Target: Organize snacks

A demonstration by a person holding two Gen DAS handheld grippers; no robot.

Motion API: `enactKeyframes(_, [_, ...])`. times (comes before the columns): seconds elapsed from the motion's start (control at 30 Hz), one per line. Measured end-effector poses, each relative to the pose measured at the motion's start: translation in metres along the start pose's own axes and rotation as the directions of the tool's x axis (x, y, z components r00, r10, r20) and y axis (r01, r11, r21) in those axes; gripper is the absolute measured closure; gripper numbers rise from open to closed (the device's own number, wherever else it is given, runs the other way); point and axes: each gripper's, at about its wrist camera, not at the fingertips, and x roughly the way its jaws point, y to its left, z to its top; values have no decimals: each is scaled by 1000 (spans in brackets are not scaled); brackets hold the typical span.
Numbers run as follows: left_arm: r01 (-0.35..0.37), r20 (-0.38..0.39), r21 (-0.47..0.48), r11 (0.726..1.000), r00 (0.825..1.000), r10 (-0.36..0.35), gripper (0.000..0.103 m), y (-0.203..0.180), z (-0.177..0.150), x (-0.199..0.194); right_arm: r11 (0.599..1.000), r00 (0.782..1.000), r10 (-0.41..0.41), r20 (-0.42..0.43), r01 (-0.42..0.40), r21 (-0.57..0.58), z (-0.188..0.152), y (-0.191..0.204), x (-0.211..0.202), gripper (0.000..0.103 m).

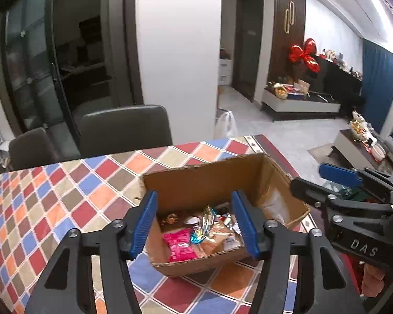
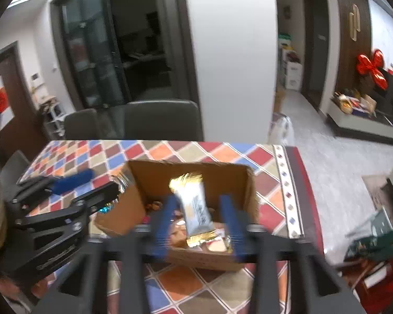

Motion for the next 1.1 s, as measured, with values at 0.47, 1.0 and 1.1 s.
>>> enactKeyframes(0.47, [-135,164,8,991,978,132,5,-11,-60,-78,997,996,-70,51,70,-11,-52,1,-51,27])
enactKeyframes(1.0, [-166,213,-8,986,963,164,0,-41,-150,-142,998,995,-55,81,57,-22,-147,14,-107,21])
enactKeyframes(1.1, [-175,204,-7,985,964,173,0,-44,-164,-145,998,996,-63,57,64,-16,-162,13,-107,21])
